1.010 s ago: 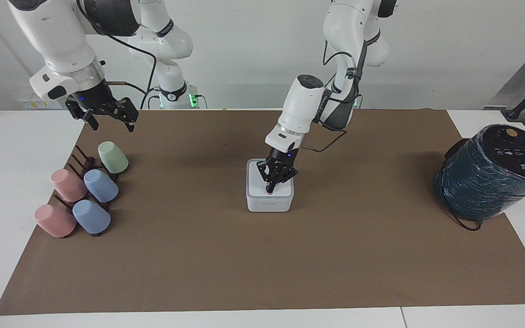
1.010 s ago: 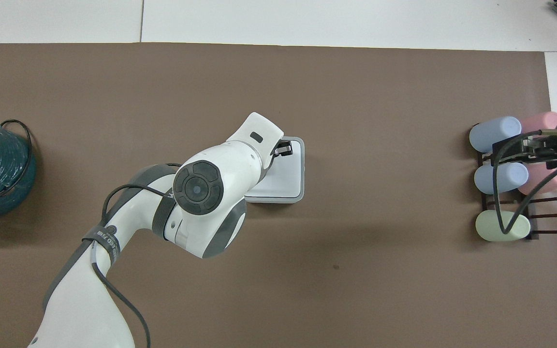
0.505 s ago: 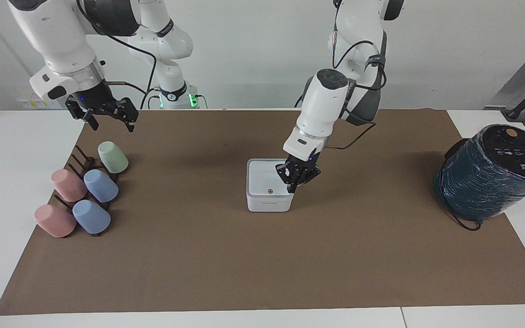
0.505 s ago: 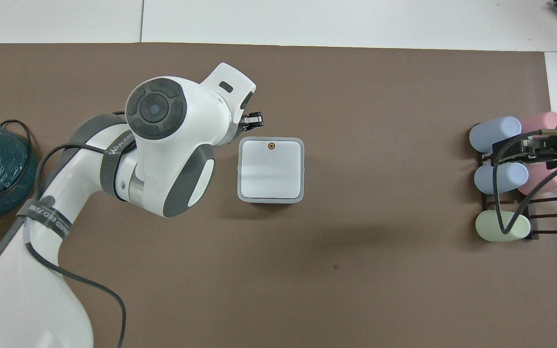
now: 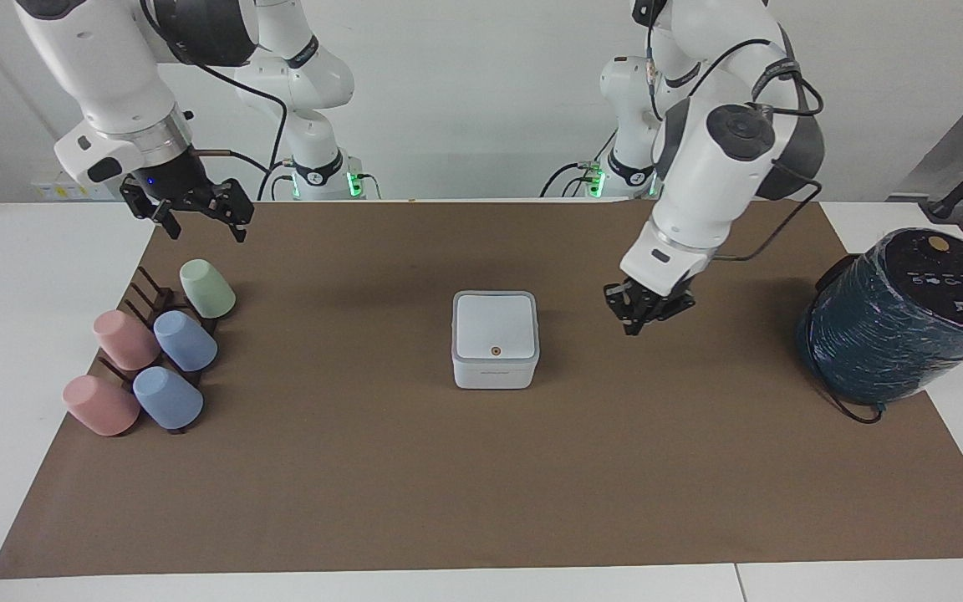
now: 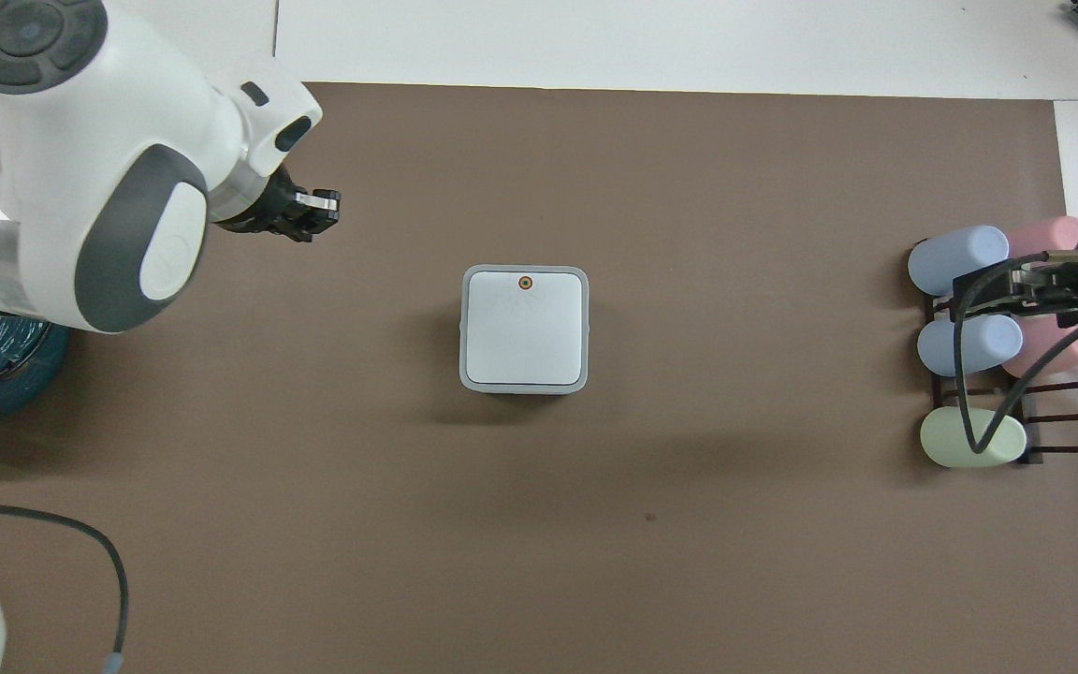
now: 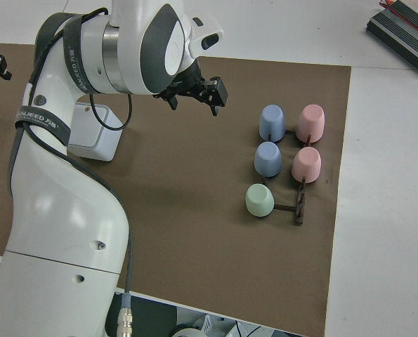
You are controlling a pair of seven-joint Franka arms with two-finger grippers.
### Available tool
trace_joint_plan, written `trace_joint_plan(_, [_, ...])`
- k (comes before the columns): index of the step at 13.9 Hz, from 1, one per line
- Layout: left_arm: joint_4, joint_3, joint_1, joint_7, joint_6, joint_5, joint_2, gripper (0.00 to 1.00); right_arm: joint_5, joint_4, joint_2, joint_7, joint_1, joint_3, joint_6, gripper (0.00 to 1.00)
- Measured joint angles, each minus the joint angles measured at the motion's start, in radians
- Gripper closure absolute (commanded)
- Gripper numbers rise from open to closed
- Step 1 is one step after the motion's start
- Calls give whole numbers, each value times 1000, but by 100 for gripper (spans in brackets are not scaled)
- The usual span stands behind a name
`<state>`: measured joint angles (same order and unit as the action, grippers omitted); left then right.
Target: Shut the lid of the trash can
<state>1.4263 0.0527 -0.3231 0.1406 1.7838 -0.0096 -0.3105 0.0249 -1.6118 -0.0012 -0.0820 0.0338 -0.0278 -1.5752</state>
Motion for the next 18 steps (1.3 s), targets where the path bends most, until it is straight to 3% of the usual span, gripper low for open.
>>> trace_joint_plan(3, [-4,0,84,-132,-39,37,21,78,0,0,0,0,0,0,0,0])
trace_joint_plan(4, [-5,0,111,-169,-55,37,29,66,0,0,0,0,0,0,0,0])
trace_joint_plan(5, [-5,0,134,-200,-68,37,36,50,0,0,0,0,0,0,0,0])
trace_joint_plan(6, [-5,0,153,-219,-75,37,43,22,0,0,0,0,0,0,0,0])
trace_joint_plan(7, [-5,0,166,-229,-78,37,49,0,0,0,0,0,0,0,0,0])
trace_joint_plan(18, [-7,-16,172,-232,-44,-44,73,0,0,0,0,0,0,0,0,0])
